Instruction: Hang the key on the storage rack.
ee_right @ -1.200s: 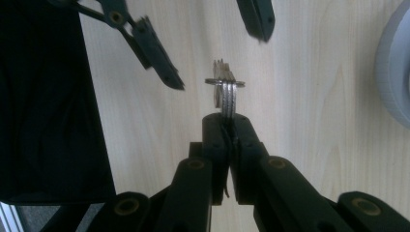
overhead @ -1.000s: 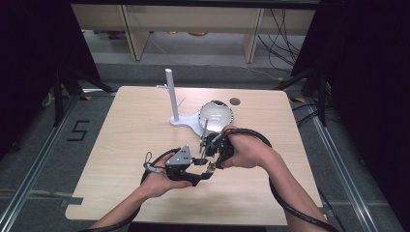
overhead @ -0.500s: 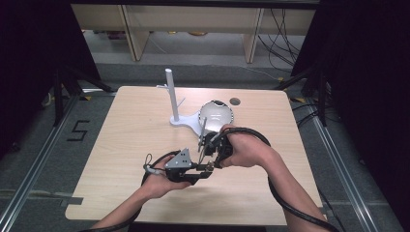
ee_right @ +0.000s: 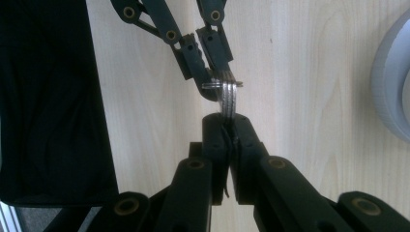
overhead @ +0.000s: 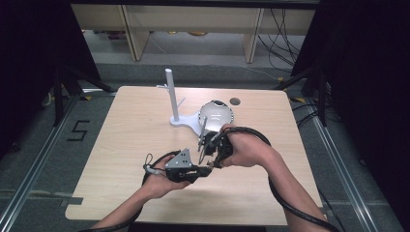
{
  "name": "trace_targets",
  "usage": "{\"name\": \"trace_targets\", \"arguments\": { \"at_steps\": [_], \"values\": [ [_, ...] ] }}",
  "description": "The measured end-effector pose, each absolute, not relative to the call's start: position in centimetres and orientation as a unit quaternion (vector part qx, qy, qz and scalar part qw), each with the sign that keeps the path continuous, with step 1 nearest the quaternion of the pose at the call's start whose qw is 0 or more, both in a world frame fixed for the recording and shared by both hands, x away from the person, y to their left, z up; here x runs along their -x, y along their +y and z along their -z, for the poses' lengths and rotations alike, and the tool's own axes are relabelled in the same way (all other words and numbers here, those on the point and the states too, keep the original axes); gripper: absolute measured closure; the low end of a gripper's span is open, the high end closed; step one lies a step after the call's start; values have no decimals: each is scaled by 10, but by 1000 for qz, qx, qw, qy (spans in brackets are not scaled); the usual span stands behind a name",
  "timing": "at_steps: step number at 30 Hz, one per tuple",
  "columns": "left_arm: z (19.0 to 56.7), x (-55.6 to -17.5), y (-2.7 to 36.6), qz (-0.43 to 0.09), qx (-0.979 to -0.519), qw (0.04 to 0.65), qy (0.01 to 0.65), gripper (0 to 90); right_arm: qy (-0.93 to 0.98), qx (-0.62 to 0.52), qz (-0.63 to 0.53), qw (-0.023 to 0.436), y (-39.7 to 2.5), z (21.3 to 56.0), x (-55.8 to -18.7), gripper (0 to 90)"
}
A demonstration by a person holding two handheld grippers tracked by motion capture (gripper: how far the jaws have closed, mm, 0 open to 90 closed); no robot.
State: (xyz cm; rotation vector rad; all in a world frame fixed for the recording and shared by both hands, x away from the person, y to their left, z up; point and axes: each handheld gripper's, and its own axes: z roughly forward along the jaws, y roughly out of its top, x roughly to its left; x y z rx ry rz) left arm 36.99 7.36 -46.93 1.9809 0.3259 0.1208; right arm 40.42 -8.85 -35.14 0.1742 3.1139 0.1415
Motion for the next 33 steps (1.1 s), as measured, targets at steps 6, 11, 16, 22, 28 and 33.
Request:
{"name": "trace_targets", "arguments": {
  "at_steps": [6, 11, 16, 22, 28, 33],
  "values": [
    [465, -368, 76, -52, -840, 521, 144, 855, 996, -75, -42, 7, -88, 350, -403, 871],
    [459, -368, 78, -69, -849, 505, 139, 856, 997, -47, -61, 14, -88, 352, -406, 870],
    [451, -368, 83, -106, -858, 483, 139, 857, 996, -53, -66, 15, -87, 352, -405, 869],
    [434, -370, 89, -172, -883, 421, 115, 857, 996, -48, -73, 19, -90, 359, -407, 821],
    [416, -376, 94, -273, -918, 281, 63, 858, 995, -58, -78, 23, -96, 363, -405, 806],
    [403, -384, 100, -304, -921, 235, 63, 857, 994, -63, -88, 24, -103, 368, -405, 803]
  ]
}}
